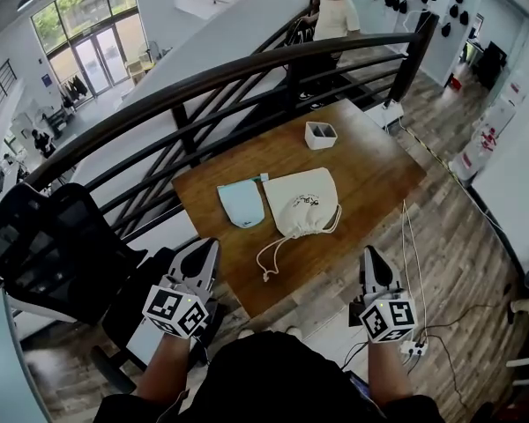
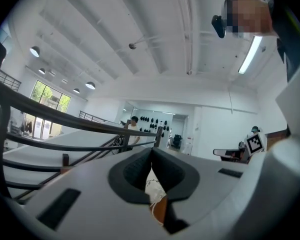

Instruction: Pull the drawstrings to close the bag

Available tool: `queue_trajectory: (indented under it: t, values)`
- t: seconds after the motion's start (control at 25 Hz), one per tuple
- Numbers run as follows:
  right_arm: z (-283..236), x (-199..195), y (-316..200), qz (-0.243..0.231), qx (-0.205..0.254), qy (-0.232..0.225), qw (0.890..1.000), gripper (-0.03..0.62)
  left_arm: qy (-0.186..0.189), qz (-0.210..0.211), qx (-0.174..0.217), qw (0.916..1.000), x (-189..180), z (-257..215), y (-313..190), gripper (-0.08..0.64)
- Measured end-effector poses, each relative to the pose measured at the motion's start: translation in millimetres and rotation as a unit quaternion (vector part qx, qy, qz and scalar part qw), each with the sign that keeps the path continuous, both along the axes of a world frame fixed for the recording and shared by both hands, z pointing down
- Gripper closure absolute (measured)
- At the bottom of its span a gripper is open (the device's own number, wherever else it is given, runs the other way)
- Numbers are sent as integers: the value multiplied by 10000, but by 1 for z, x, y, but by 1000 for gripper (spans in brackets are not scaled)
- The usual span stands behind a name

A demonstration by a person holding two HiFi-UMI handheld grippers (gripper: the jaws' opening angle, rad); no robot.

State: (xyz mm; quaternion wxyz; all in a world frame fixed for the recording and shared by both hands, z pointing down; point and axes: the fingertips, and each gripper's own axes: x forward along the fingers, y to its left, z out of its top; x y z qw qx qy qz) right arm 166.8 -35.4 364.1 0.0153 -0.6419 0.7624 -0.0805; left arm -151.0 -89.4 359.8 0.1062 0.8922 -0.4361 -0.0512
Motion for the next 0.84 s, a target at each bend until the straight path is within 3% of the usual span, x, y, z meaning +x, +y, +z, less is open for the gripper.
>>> queue_trajectory:
  t: [0.84]
  values:
    - [8, 14, -2, -397, 18, -97, 9992, 600, 12, -154, -55, 9999, 27, 4, 15, 543]
